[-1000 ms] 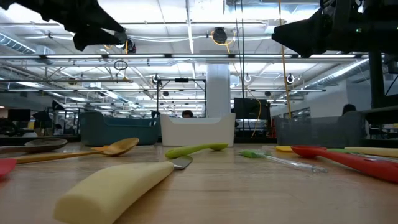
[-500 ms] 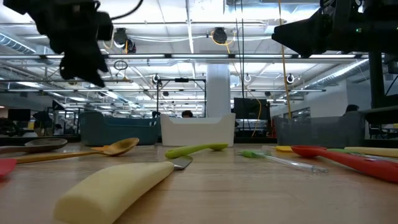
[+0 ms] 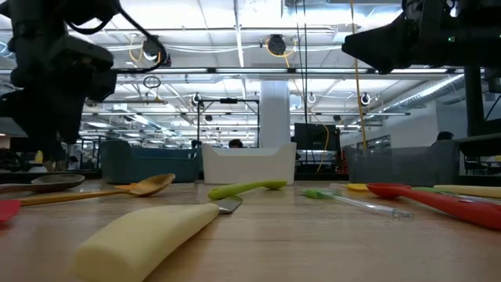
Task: Pick & Place Kitchen Items
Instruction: Put the brown serving spoon into the blue bin
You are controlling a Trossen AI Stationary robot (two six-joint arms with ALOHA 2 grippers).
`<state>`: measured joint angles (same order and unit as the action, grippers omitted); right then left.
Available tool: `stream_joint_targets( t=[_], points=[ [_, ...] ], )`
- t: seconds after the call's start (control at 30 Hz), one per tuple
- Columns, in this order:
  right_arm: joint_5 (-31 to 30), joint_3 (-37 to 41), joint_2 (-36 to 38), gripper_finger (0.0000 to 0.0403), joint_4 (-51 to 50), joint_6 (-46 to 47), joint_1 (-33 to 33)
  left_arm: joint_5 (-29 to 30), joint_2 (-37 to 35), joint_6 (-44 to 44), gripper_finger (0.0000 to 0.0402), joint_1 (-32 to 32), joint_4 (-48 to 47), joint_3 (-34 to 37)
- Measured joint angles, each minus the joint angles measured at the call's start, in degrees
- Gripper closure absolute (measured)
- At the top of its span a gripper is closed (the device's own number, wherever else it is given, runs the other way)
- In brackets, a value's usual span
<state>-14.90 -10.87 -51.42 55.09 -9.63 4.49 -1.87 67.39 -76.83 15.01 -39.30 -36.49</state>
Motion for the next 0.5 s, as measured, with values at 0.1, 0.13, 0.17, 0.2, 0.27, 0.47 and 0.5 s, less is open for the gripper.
stream_joint_targets(
  t=[0.1, 0.13, 0.17, 0.2, 0.27, 0.47, 0.5],
  points=[
    [0.0, 0.0, 0.0, 0.0229, -1.7, 0.0, 0.0, 0.3, 2.4, -4.4, 0.0179, 1.7, -0.8, 0.0],
    [0.0, 0.0, 0.0, 0.0229, -2.1, 0.0, 0.0, 0.3, 3.3, -5.0, 0.0179, 2.2, -0.9, 0.0],
    [0.0, 0.0, 0.0, 0.0229, -2.5, 0.0, 0.0, 0.3, 4.2, -5.6, 0.0179, 2.8, -0.9, 0.0],
    [0.0, 0.0, 0.0, 0.0229, -2.8, 0.0, 0.0, 0.3, 5.0, -6.6, 0.0179, 3.3, -0.9, 0.0],
    [0.0, 0.0, 0.0, 0.0229, -3.5, 0.0, 0.0, 0.3, 6.8, -9.5, 0.0179, 4.3, -0.9, 0.0],
    [0.0, 0.0, 0.0, 0.0229, -3.8, 0.0, 0.0, 1.4, 11.7, -15.6, 0.0179, 6.5, -1.0, 0.0],
    [0.0, 0.0, 0.0, 0.0229, -3.8, 0.0, 0.0, 2.1, 12.4, -16.3, 0.0179, 6.6, -1.0, 0.0]
  ],
)
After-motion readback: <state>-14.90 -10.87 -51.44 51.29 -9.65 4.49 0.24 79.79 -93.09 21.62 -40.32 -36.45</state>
